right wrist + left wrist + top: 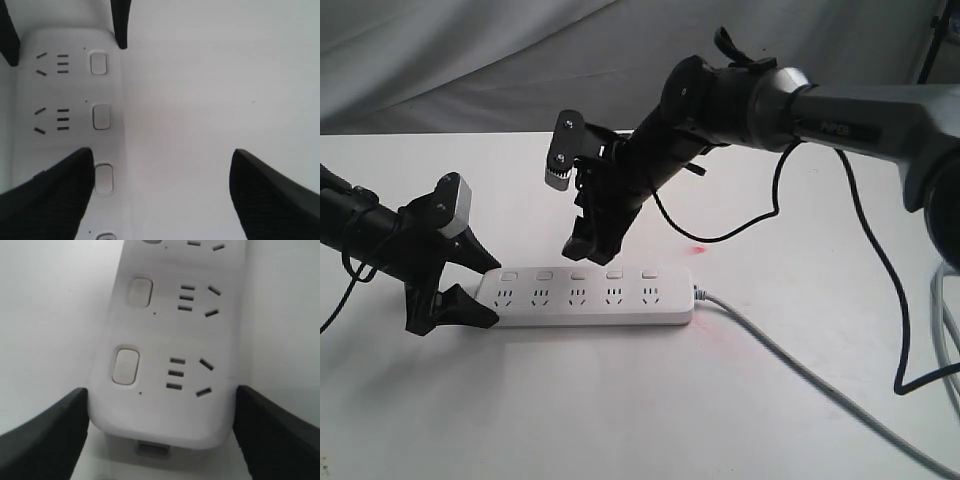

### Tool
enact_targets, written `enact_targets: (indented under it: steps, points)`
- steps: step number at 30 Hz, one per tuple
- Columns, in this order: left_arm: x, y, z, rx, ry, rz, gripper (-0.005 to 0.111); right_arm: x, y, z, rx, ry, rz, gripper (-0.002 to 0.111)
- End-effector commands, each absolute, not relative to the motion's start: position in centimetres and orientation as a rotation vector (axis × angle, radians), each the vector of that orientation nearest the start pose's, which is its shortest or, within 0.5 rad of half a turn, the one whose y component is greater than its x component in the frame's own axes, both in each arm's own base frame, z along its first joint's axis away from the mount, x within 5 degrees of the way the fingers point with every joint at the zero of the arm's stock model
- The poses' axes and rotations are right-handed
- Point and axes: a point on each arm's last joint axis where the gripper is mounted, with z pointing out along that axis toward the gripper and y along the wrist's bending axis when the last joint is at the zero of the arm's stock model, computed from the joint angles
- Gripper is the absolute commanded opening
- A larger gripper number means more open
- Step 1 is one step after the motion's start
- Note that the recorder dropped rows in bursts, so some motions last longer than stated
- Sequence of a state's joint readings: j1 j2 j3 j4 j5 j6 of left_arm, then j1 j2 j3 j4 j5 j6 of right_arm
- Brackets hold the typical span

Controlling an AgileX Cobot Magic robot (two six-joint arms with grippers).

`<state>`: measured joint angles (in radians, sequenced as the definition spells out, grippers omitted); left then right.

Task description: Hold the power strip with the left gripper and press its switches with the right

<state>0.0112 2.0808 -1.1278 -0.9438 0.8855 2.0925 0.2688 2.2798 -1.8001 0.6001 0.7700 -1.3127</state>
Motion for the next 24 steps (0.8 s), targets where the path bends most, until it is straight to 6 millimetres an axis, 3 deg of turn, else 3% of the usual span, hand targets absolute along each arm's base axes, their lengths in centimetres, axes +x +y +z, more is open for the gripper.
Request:
enact_targets:
  steps: [1,16,24]
  points:
    - [35.9,-5.5,10.5,1.639,1.969,-0.635,0.0,46.7,16.7,15.0,-1.475,2.082,0.326,0.069]
    - [35.9,-5.5,10.5,1.639,1.969,-0.635,0.0,47.1,16.6,14.8,-1.465,2.059,0.283,0.069]
    - [35.9,-5.5,10.5,1.639,1.969,-0.635,0.0,47.2,16.6,12.7,-1.489,2.086,0.297,0.069]
